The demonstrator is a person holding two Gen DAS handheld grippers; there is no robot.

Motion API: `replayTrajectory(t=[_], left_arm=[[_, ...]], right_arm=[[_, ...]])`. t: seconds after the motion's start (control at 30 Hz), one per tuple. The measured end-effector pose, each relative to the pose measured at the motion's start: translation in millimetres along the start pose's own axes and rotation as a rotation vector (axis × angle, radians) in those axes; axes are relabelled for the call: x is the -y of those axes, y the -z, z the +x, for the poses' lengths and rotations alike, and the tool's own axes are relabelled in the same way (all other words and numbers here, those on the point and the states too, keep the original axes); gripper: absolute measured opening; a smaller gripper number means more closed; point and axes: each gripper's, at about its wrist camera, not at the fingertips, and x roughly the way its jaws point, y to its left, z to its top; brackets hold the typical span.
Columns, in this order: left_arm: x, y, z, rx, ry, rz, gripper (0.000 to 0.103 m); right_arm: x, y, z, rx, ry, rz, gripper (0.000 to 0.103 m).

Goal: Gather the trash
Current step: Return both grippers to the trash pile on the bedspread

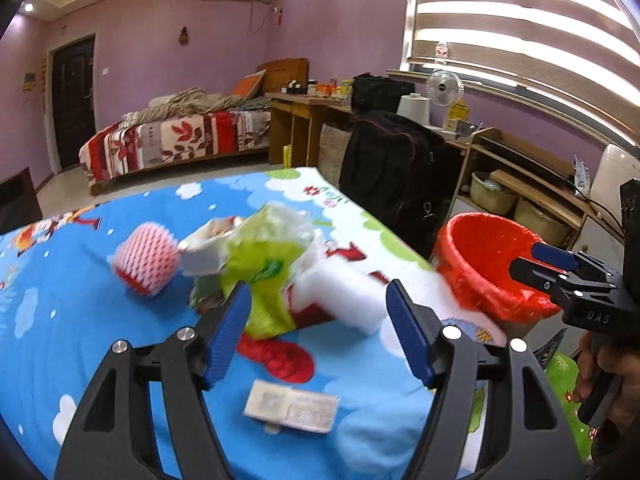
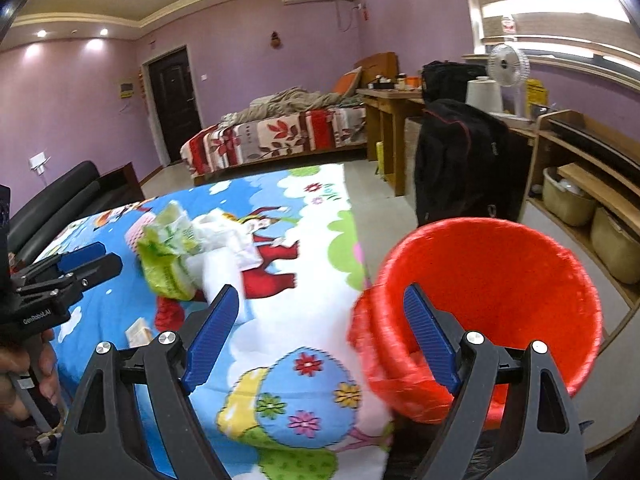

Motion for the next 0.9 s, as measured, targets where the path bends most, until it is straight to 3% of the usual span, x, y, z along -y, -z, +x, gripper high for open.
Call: replayTrajectory(t=[0.53, 0.9], left_arm=[[-17.3, 30.7, 17.3, -0.079, -0.023, -0.011, 0.07], [-19.2, 49.0, 33.3, -0.162, -0.024, 0.004, 0.079]], right_arm=[[-37.0, 7.2, 18.8, -0.052, -0.055, -0.052, 0.08], [-45.4, 9.9, 26.7, -0.075, -0.072, -0.061, 0.08]])
